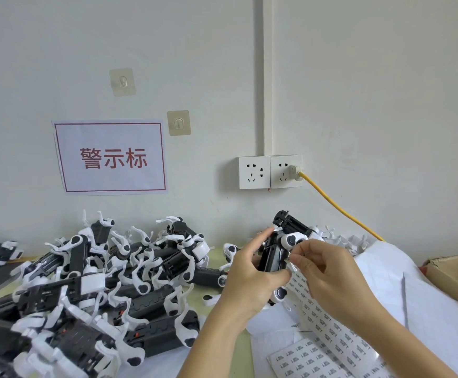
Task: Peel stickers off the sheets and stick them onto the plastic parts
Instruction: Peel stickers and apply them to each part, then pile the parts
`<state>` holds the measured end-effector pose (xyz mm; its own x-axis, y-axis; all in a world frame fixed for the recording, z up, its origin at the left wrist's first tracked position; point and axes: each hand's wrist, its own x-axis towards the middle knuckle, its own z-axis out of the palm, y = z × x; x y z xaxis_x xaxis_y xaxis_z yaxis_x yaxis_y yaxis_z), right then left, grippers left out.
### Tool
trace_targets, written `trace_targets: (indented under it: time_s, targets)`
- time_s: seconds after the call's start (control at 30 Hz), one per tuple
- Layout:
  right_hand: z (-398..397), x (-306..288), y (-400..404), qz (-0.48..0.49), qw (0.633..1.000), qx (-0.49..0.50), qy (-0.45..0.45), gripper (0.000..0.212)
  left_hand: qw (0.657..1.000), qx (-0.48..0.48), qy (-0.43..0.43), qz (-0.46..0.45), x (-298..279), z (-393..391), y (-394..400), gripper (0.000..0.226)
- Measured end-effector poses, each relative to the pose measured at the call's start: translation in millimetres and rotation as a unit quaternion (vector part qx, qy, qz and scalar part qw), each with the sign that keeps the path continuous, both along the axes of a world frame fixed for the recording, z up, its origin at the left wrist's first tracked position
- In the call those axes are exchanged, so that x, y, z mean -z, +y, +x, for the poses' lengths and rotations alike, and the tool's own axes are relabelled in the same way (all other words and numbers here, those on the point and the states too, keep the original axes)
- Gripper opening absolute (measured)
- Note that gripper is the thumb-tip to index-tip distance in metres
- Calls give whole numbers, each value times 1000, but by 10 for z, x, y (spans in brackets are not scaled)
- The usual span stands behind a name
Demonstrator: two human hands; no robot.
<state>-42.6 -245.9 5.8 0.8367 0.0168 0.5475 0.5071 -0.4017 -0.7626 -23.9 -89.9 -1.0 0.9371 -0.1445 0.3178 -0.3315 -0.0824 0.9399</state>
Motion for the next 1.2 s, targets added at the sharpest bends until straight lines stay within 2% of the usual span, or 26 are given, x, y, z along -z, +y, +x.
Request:
trace_targets:
  time_s: [0.47,0.9,1.2]
  targets:
    - [93,70,-28,-74,994,62,-48,26,1000,-13,13,5,-15,-18,-19,64]
    - [78,65,-15,-59,996,49,-55,31,1000,0,24,0,-11,-4,-5,58]
    - [67,59,-9,-48,997,29,-50,29,999,-10,31,-6,-46,-36,-17,62]
